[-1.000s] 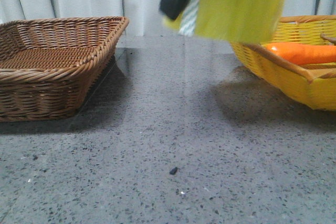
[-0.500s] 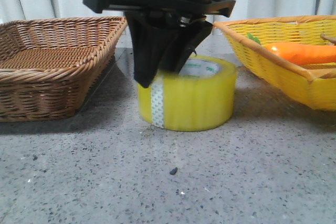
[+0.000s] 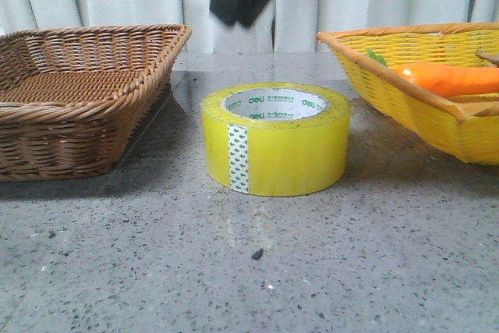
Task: Transfer tape with both arms
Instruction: 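Lift the tape roll out and set it on the table between baskets, then grasp the tape roll rim with the left gripper and release the right gripper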
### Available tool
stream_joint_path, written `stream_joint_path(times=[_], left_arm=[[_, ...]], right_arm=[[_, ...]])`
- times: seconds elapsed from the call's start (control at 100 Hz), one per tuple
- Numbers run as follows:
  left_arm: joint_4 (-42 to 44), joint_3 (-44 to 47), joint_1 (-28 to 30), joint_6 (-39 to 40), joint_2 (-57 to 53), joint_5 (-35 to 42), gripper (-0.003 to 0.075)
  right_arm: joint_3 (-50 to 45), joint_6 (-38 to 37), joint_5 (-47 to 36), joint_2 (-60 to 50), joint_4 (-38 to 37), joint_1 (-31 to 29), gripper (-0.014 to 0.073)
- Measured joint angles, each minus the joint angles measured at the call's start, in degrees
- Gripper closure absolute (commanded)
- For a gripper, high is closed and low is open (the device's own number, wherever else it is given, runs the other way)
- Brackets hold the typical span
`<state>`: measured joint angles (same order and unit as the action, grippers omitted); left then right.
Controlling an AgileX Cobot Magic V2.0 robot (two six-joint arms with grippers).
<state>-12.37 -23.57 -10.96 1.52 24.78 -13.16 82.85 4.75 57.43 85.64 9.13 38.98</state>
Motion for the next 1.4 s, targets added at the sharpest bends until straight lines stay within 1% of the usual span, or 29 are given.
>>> stream_joint_path(times=[0.09,0.2,0.33,0.46,0.56,0.66,0.86,1.07,1.21,1.4], left_arm=[[-0.1,-0.1,-3.1,0.0,0.2,1.1,0.0316],[-0.1,-1.5,-6.2,0.0,2.1,1.5,0.0316],[0.4,-5.1,-9.7,0.0,6.5,1.6,0.0316],[2.7,-9.6,-13.4,0.0,12.7,1.6,0.0315],[4.1,-13.2,-17.6,0.0,17.9,1.6,0.0315],[6.1,-17.2,-22.5,0.0,23.6,1.6,0.0314],[7.7,-24.4,-32.5,0.0,36.3,1.6,0.031],[8.7,-30.4,-39.9,0.0,48.3,0.3,0.031],[9.1,-33.7,-43.5,0.0,55.5,-0.8,0.031],[9.2,-35.9,-45.9,0.0,62.3,-2.4,0.031]], right_arm=[[-0.6,-0.1,-2.3,-4.4,-0.1,0.0,0.0666],[-3.8,-0.1,-8.1,-10.1,-0.1,0.0,0.0666],[-11.3,-0.1,-16.2,-17.9,-0.1,0.0,0.0666],[-20.1,-0.1,-23.1,-25.4,-0.1,0.0,0.0666],[-26.4,-0.1,-28.5,-31.5,-0.1,0.0,0.0666],[-30.3,-0.1,-31.9,-36.6,-0.1,0.0,0.0666],[-32.2,-0.1,-33.1,-44.3,-0.1,0.0,0.0666],[-32.2,-0.1,-33.3,-48.0,-0.1,0.0,0.0666],[-32.2,-0.1,-32.3,-48.2,1.4,0.0,0.0666],[-32.2,-0.1,-31.0,-48.2,2.5,0.0,0.0666]])
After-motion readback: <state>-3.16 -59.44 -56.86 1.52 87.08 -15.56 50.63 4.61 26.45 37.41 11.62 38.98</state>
